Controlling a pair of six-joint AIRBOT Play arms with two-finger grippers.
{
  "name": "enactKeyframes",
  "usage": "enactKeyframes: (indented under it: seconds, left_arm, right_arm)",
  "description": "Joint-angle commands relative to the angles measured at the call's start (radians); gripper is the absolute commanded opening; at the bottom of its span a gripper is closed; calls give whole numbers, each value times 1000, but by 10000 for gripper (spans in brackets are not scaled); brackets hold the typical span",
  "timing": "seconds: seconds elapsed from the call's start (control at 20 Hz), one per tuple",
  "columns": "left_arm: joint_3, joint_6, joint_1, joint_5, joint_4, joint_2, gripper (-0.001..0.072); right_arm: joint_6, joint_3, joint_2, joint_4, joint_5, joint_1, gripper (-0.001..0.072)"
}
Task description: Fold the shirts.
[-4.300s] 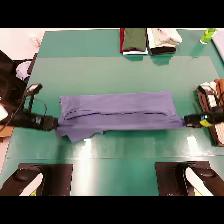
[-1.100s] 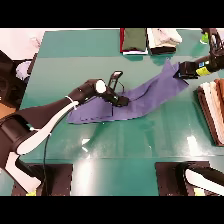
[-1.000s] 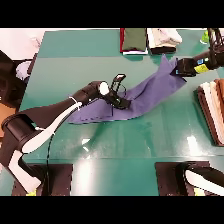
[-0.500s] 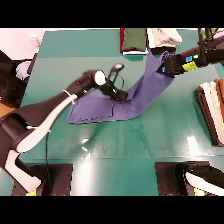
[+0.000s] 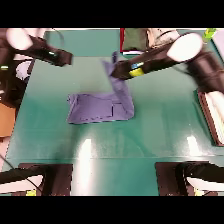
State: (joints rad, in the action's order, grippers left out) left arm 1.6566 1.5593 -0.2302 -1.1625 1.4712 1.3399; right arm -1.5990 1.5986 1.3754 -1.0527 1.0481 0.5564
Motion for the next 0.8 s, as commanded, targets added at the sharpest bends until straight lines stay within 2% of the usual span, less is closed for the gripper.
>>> enactKeyframes:
  seconds: [0.0,0.15,0.2,0.25,0.3,0.35,0.55,0.75]
  left_arm:
    - [1,-24,114,-46,61,-128,24]
    - [3,-27,128,-58,77,-163,24]
    - [5,-28,128,-63,78,-164,24]
    - [5,-28,128,-74,78,-163,24]
    - [5,-28,128,-84,78,-163,24]
    - [5,-28,128,-87,78,-163,24]
    - [5,-34,128,-106,77,-163,24]
    - [5,-34,128,-130,65,-163,24]
  right_arm:
    - [-11,1,143,15,-275,176,19]
    - [-15,21,285,11,-425,283,23]
    - [-16,49,337,16,-459,305,48]
    - [-15,95,385,12,-461,324,172]
    - [-11,138,419,11,-446,334,342]
    - [11,187,443,4,-395,335,454]
    - [0,236,402,-187,-166,251,450]
    - [-62,-7,227,-331,-24,90,449]
